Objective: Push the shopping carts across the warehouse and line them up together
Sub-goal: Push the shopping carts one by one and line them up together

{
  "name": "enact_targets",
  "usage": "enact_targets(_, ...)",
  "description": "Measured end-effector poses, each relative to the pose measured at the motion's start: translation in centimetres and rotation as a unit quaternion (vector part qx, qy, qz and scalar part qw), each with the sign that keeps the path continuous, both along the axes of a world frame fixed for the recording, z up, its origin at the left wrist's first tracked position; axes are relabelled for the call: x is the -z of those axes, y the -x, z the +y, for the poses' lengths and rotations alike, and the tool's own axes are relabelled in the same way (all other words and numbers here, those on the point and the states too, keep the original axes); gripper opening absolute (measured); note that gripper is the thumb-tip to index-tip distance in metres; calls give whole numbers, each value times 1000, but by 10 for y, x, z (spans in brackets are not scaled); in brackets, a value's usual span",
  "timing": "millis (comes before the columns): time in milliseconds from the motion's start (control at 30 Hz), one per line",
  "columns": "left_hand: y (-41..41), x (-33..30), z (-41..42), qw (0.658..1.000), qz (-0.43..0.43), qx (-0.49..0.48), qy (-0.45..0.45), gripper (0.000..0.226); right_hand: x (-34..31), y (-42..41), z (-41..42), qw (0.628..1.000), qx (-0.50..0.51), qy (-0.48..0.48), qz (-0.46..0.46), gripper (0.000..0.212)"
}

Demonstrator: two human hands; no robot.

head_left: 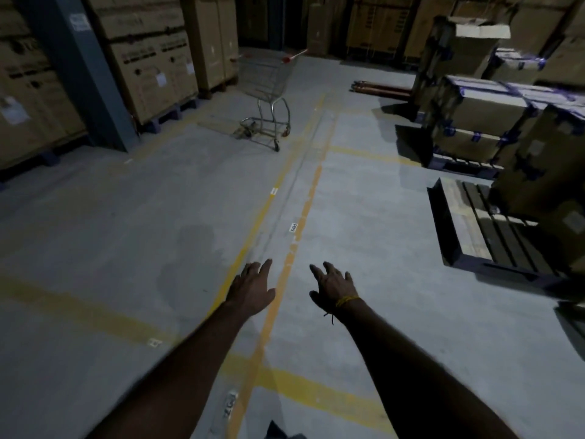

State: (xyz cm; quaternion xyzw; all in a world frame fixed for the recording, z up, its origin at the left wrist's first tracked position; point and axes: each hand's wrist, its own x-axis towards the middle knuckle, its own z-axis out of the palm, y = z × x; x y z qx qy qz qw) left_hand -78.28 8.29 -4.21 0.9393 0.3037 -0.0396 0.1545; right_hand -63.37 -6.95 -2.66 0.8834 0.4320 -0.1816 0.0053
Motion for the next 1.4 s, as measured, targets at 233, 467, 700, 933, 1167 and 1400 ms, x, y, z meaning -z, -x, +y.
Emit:
enact_targets(233, -104, 11, 70, 1000, 21, -1, 17, 65, 12, -98, 65, 999, -24, 30, 4, 70)
enact_targets(467, -218, 27, 165, 998, 38, 18, 48, 54, 30, -209, 151, 997, -19, 70, 26, 64)
enact_targets(700, -350, 13, 286, 995, 60, 58, 59, 52, 15, -335, 262, 997, 9, 71, 42, 60)
enact_targets(933, -474, -1, 376, 989, 80, 96, 77, 55, 7, -447, 345, 996, 17, 73, 55, 61)
enact_targets(1167, -606, 22, 449, 983, 118, 112, 83, 55, 30, -580, 422, 993, -8, 95, 70, 61)
enact_targets(1400, -744, 26, 524, 978, 154, 83, 112, 59, 31, -738, 501, 988, -44, 121, 80, 61)
